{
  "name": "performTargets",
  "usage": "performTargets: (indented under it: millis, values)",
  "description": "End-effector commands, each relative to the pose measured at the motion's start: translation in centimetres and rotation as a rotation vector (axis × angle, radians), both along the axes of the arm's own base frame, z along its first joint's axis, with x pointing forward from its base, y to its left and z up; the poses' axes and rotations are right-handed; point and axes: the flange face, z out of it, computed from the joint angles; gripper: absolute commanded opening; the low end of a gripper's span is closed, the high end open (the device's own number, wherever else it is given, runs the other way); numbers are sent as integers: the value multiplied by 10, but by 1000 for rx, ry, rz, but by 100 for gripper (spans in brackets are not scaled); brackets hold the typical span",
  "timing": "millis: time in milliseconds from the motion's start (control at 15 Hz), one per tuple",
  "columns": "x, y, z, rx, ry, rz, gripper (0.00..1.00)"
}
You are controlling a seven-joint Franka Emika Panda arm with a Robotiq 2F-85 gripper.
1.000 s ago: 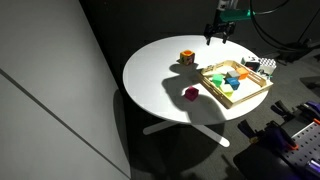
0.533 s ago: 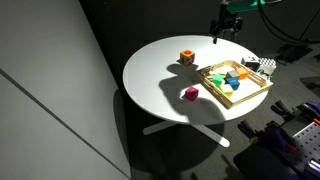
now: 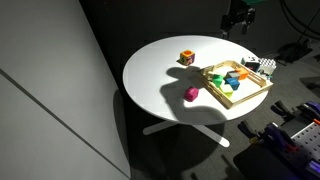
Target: Remove the plush box from the box
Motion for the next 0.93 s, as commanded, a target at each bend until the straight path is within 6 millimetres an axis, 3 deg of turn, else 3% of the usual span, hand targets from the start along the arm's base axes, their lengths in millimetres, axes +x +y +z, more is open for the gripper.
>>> performTargets:
  millis: [0,533,800,867]
  values:
    - [-28,-9,24,-10,-29,24,100]
    - [-53,-15,56,21,-135,7,100]
    - [-57,-16,58,30,-123,11,100]
    - [-49,-13,54,8,-123,-2,100]
